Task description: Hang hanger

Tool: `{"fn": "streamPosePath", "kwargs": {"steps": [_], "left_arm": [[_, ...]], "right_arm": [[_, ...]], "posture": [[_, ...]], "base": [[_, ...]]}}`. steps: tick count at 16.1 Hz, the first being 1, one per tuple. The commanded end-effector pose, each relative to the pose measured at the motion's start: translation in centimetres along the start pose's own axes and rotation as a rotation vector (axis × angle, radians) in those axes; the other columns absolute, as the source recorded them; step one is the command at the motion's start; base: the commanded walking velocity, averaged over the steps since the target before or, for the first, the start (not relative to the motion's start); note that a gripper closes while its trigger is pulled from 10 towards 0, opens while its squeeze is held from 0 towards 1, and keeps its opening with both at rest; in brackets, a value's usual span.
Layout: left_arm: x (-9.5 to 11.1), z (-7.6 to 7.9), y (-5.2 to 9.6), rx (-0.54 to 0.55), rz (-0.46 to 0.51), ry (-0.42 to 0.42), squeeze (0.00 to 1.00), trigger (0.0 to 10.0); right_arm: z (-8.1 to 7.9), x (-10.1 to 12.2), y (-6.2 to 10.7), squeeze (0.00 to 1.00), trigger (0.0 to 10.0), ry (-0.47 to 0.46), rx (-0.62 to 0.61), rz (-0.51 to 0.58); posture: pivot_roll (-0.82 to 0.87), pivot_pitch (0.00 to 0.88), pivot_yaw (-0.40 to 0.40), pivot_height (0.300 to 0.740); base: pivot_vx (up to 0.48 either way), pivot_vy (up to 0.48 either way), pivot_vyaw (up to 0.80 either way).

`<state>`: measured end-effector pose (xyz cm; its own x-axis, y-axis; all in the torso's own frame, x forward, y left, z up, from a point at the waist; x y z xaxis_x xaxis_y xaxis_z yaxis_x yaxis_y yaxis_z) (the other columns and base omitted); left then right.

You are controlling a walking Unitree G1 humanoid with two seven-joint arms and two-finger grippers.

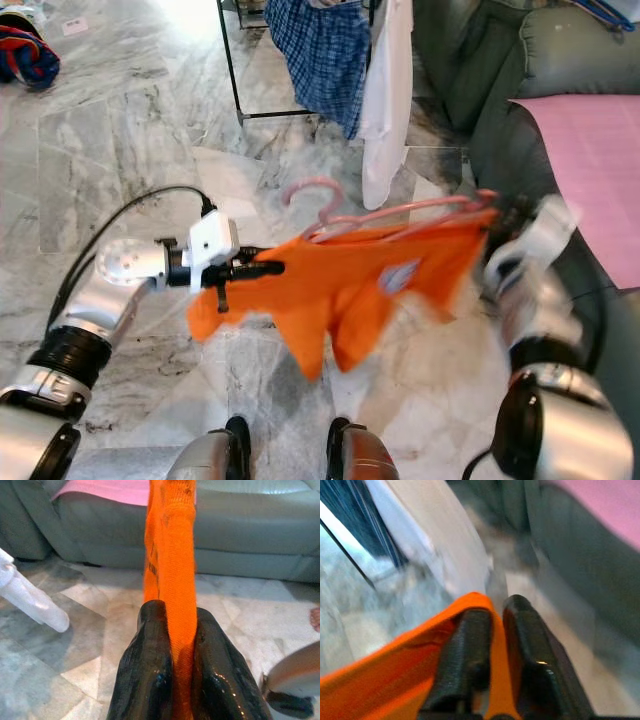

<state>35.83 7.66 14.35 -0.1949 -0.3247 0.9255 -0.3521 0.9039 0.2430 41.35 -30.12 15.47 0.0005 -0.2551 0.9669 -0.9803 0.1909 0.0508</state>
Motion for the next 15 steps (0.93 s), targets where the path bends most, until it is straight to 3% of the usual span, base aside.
{"fn": "streamPosePath", "kwargs": {"steps": [1, 4, 9, 12, 15], "left_arm": [[-1.5, -0.4, 1.2, 0.044, -0.036, 0.025, 0.00, 0.0], [-3.6, -0.3, 1.5, 0.095, -0.067, 0.077, 0.00, 0.0], [-6.5, 0.6, 2.3, 0.120, -0.145, 0.101, 0.00, 0.0], [-8.1, 1.5, 2.3, 0.124, -0.187, 0.115, 0.00, 0.0], [-8.4, 2.1, 1.5, 0.121, -0.189, 0.115, 0.00, 0.0]], "right_arm": [[3.1, 2.9, 0.4, 0.00, 0.0, -0.009, -0.107, 0.086], [2.2, 6.2, 0.2, 0.00, 0.0, 0.042, -0.084, 0.170], [0.4, 8.8, 0.1, 0.00, 0.0, 0.072, -0.045, 0.227], [-2.8, 9.9, 0.1, 0.00, 0.0, 0.089, 0.040, 0.252], [-6.1, 8.9, 0.3, 0.00, 0.0, 0.141, 0.135, 0.219]], "posture": [[0.01, 0.289, -0.021, 0.740], [0.00, 0.288, -0.024, 0.740], [0.00, 0.290, -0.025, 0.740], [0.00, 0.289, -0.027, 0.740], [-0.01, 0.287, -0.031, 0.740]], "base": [[0.000, 0.000, 0.00], [0.000, 0.000, 0.00], [0.000, 0.000, 0.00], [0.000, 0.000, 0.00], [0.000, 0.000, 0.00]]}}
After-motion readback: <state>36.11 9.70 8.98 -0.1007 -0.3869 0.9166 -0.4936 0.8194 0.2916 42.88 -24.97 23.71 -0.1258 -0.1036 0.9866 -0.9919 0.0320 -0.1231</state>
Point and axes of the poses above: a point about 5 cm out from each wrist's last joint towards the gripper, its own y axis pointing back from the gripper into the wrist, its own x axis along the axis of the wrist's last joint, z = x × y, the point moved 5 cm from there along -y, pointing out of the wrist towards the gripper, and after that the axes turned 4 degrees about y, right-handed, at the moved point
